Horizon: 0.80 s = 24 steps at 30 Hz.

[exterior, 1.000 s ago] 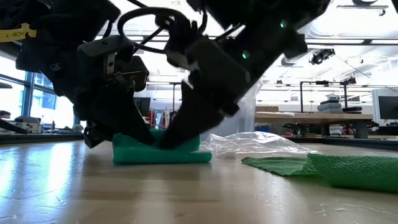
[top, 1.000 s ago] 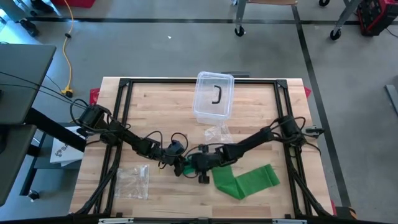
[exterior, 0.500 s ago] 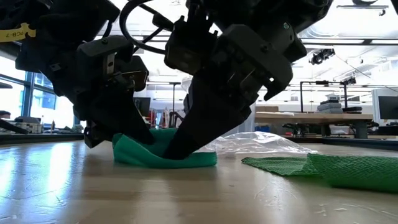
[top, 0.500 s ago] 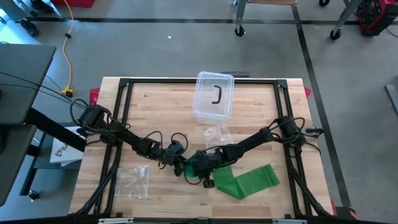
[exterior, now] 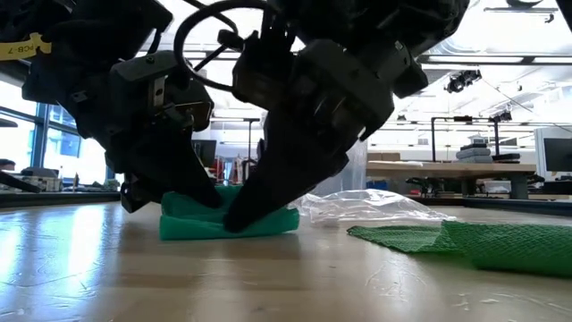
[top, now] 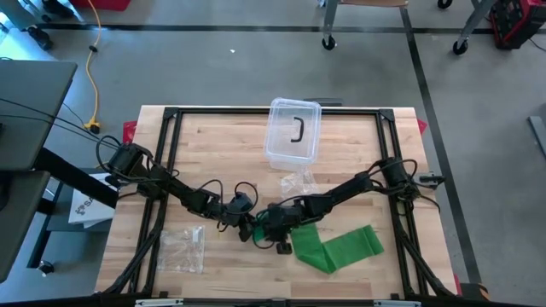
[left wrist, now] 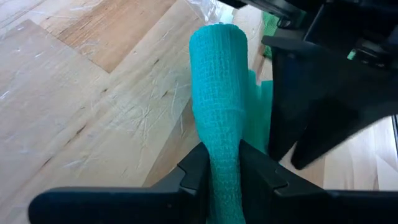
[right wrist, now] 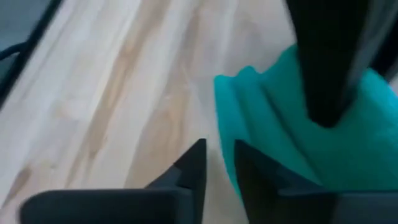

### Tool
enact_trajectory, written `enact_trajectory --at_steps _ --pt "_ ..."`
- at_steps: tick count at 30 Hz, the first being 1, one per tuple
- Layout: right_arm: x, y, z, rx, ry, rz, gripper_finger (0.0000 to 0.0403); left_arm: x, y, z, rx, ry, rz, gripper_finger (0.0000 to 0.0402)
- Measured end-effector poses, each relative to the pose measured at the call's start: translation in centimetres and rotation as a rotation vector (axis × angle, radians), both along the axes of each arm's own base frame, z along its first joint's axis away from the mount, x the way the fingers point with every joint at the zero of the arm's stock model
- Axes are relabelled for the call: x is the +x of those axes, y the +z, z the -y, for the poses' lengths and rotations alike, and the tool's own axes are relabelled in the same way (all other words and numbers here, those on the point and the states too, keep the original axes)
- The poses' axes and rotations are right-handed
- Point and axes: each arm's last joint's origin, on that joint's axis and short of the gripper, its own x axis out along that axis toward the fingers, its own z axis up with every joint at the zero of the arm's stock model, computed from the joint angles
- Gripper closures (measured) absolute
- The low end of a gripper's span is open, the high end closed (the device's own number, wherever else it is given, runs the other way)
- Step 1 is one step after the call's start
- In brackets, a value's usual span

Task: Roll bandage
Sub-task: Roll the blue bandage

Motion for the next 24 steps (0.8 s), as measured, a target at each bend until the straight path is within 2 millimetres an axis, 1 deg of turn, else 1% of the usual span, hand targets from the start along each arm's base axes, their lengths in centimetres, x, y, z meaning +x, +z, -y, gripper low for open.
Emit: enact_trajectory --at_steps 3,6,13,17,21,24 --pt "-0.1 0.0 -0.2 -0.011 0.046 0.008 0.0296 0.0 0.0 0.0 0.000 0.000 0.000 0.0346" --pt "-0.1 0.1 -0.4 -0.019 0.062 0.027 0.0286 0.0 0.0 0.0 0.000 0.000 0.000 0.0346" --pt "-0.2 1.4 -0.7 -0.030 0.099 0.073 0.0284 0.0 0.0 0.0 0.000 0.000 0.000 0.0346" --pt "-0.2 1.6 -0.7 -0.035 0.089 0.081 0.0284 0.0 0.0 0.0 0.000 0.000 -0.001 0.0346" --pt "0.0 1.5 0.3 -0.021 0.020 0.043 0.0285 0.0 0.0 0.0 0.000 0.000 0.000 0.0346" --pt "-0.1 1.2 1.2 -0.027 -0.024 -0.009 0.0297 0.0 0.0 0.0 0.000 0.000 0.000 0.0346"
